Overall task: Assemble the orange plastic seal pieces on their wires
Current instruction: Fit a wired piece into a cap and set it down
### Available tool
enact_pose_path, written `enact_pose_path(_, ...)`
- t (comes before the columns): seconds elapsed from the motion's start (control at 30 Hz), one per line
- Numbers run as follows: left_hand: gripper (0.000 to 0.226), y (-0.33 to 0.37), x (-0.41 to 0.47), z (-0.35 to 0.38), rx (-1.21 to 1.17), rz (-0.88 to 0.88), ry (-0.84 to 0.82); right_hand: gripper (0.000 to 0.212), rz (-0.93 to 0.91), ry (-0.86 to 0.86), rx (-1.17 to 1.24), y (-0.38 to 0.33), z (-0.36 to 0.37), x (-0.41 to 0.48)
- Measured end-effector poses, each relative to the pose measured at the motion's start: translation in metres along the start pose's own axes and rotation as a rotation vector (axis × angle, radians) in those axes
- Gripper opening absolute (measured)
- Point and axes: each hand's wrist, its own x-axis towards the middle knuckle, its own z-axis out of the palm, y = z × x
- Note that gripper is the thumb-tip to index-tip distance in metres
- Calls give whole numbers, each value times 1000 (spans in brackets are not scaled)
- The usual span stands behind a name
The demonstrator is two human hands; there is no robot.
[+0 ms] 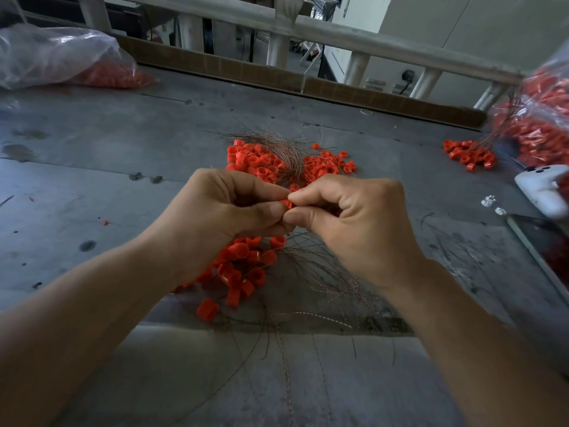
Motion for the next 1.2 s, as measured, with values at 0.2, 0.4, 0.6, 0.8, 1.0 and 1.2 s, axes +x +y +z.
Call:
enact_pose_path(0.2,19,4,1,-1,-54,-16,-48,26,58,-42,175,4,-4,3)
enact_pose_path(0.4,20,5,0,-2,-48,-15,-87,24,62,-24,217,5,-3,3)
enact_pose_path(0.6,16,2,-1,0,-86,-14,-42,20,37,42,191,6,3,-1)
enact_pose_path(0.8,19,4,0,-1,-93,22,-63,21,122,-3,302,5,0,2)
enact_pose_path(1.0,48,6,0,-7,-92,-39,-168,35,136,-295,200,3,-7,7)
enact_pose_path(1.2,54,8,-2,-4,-80,-10,-202,11,90,-281,137,1,-5,6)
